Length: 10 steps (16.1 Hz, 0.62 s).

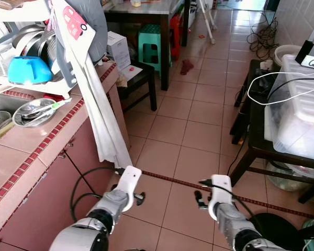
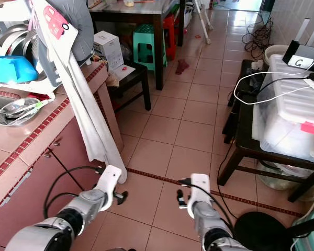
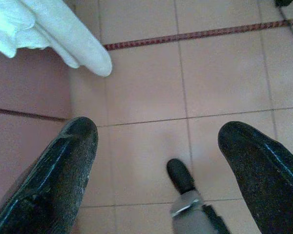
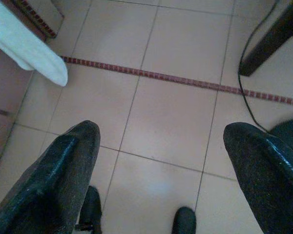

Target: Kitchen organization

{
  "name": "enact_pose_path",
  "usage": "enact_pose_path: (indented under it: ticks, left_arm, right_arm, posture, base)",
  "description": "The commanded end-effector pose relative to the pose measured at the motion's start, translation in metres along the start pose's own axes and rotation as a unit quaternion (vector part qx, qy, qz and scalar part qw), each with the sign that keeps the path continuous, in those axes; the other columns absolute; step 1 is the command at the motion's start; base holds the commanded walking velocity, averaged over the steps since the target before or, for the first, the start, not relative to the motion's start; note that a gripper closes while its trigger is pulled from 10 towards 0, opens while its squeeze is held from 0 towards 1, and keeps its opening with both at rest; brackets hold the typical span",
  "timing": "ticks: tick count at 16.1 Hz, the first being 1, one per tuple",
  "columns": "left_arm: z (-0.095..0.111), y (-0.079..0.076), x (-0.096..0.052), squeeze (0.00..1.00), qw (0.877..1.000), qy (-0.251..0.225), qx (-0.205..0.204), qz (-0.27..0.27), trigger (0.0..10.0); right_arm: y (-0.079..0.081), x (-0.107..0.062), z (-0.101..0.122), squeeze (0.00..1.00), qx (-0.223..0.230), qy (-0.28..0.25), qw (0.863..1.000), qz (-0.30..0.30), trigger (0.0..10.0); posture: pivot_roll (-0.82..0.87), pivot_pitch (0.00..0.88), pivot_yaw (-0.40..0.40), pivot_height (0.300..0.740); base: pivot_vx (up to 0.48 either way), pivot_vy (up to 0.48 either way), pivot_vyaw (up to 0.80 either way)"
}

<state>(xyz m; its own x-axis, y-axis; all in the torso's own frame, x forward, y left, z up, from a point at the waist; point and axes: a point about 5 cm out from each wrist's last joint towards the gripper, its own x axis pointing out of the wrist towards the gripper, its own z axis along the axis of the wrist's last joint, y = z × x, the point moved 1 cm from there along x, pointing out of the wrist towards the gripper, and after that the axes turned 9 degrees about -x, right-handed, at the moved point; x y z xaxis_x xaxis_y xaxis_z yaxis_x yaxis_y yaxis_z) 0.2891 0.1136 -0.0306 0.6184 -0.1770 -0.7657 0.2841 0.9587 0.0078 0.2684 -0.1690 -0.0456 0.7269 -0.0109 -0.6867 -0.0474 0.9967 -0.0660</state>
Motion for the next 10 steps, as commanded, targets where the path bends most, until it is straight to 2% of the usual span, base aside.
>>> enact_pose_path:
  ticks: [1,2,4,5,6,8,10]
  left_arm:
    - [-0.009,0.01,-0.001,0.0,1.0,0.016,0.02,0.01,10.0]
    - [-0.018,0.019,-0.003,0.0,0.999,0.031,0.019,0.022,10.0]
    - [-0.025,0.025,-0.004,0.0,0.999,0.041,0.019,0.028,10.0]
    - [-0.035,0.031,-0.006,0.0,0.997,0.055,0.026,0.038,10.0]
    - [-0.04,0.035,-0.007,0.0,0.997,0.061,0.024,0.045,10.0]
    - [-0.055,0.042,-0.01,0.0,0.995,0.076,-0.004,0.059,10.0]
    - [-0.059,0.044,-0.011,0.0,0.995,0.08,-0.016,0.063,10.0]
  right_arm:
    - [0.002,-0.001,-0.006,0.0,0.022,0.014,1.0,0.005,10.0]
    - [-0.003,-0.001,-0.007,0.0,0.021,0.015,1.0,-0.006,10.0]
    - [-0.009,-0.003,-0.014,0.0,0.005,0.025,1.0,-0.017,10.0]
    - [-0.015,-0.006,-0.03,0.0,-0.026,0.046,0.998,-0.017,10.0]
    - [-0.017,-0.01,-0.042,0.0,-0.034,0.062,0.997,-0.017,10.0]
    - [-0.022,-0.02,-0.076,0.0,0.003,0.103,0.994,-0.032,10.0]
    - [-0.023,-0.024,-0.085,0.0,0.031,0.112,0.992,-0.04,10.0]
  posture:
    - [0.06,0.0,0.075,0.74]
    - [0.06,0.0,0.077,0.74]
    - [0.05,0.0,0.076,0.74]
    - [0.05,0.0,0.073,0.74]
    - [0.05,0.0,0.068,0.74]
    - [0.05,0.0,0.065,0.74]
    - [0.04,0.0,0.064,0.74]
  base:
    - [0.0,0.0,0.0]
    - [0.0,0.0,0.0]
    - [0.0,0.0,0.0]
    - [0.0,0.0,0.0]
    - [0.0,0.0,0.0]
    - [0.0,0.0,0.0]
    - [0.0,0.0,0.0]
